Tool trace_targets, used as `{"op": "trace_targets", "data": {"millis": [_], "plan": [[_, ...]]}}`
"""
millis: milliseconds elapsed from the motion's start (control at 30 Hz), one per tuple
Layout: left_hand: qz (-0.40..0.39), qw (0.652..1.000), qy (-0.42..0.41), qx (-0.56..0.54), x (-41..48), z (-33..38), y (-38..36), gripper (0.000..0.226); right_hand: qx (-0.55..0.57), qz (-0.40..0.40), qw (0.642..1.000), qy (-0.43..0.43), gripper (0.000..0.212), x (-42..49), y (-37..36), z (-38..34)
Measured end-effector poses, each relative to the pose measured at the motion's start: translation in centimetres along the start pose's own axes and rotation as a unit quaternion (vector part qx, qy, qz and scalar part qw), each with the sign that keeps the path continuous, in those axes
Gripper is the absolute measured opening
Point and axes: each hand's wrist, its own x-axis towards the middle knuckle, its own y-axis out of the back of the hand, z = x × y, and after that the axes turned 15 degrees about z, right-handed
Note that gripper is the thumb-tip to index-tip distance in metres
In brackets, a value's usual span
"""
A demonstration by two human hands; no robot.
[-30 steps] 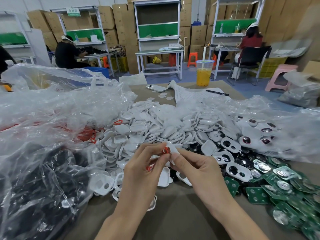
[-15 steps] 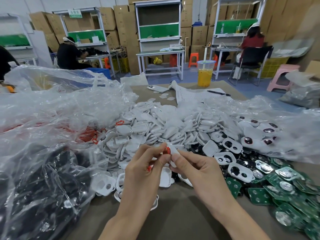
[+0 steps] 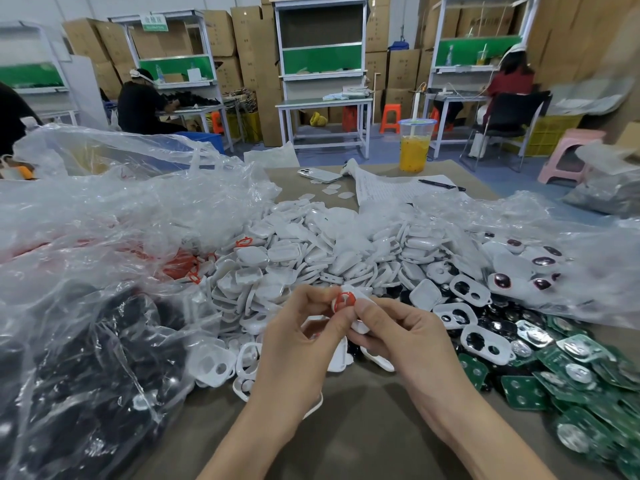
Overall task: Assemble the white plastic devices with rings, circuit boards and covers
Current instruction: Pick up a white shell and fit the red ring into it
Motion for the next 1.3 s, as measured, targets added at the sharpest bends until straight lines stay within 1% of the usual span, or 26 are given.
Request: {"op": "trace_targets", "data": {"millis": [167,267,400,467,500,567,600,667,733,833,900,1000,1100,1233,1300], "plan": [[-0.002,1.000,0.016,-0.013,0.1,0.3,0.1,0.021,-0.002,-0.007,1.000,0.007,0.025,-0.1,-0.1,-0.2],[0.005,1.000,0.020,-0.017,0.2,0.1,-0.1,0.022,-0.002,-0.011,1.000,0.018,0.020,-0.2,-0.2,-0.3],[-0.011,1.000,0.020,-0.019,0.1,-0.1,0.0,0.019,-0.029,0.019,0.998,0.058,0.017,-0.4,-0.3,-0.4],[-0.027,0.998,0.022,-0.047,0.1,-0.2,0.2,0.010,-0.058,0.034,0.995,0.079,0.019,-0.5,-0.2,-0.3],[-0.038,0.997,0.029,-0.066,0.1,-0.1,0.2,0.013,-0.077,0.042,0.991,0.096,0.020,-0.4,-0.2,-0.1],[-0.053,0.992,0.061,-0.101,0.0,0.1,0.2,0.032,-0.121,0.052,0.982,0.136,0.020,-0.4,-0.1,0.2],[-0.055,0.989,0.079,-0.115,0.0,0.2,0.2,0.037,-0.137,0.051,0.977,0.152,0.020,-0.5,0.0,0.4],[-0.058,0.984,0.106,-0.131,0.1,0.2,0.1,0.040,-0.154,0.039,0.972,0.176,0.016,-0.5,0.1,0.8],[-0.061,0.984,0.113,-0.123,0.2,0.0,0.1,0.035,-0.167,0.034,0.967,0.190,0.014,-0.6,0.1,1.0],[-0.061,0.984,0.099,-0.133,0.3,-0.7,0.3,0.022,-0.183,0.038,0.959,0.214,0.012,-0.6,0.3,1.2],[-0.056,0.983,0.097,-0.143,0.3,-0.8,0.2,0.026,-0.193,0.040,0.953,0.228,0.012,-0.6,0.3,1.4],[-0.051,0.980,0.109,-0.159,0.2,-0.6,0.0,0.033,-0.199,0.047,0.948,0.243,0.013,-0.7,0.3,1.4],[-0.063,0.973,0.126,-0.181,0.3,-0.6,0.0,0.031,-0.196,0.044,0.948,0.246,0.014,-0.8,0.3,1.3],[-0.077,0.969,0.130,-0.194,0.3,-0.6,0.2,0.022,-0.196,0.033,0.950,0.242,0.018,-0.9,0.3,1.3],[-0.066,0.972,0.126,-0.190,0.3,-0.7,0.3,0.028,-0.200,0.030,0.950,0.238,0.019,-0.9,0.2,1.4]]}}
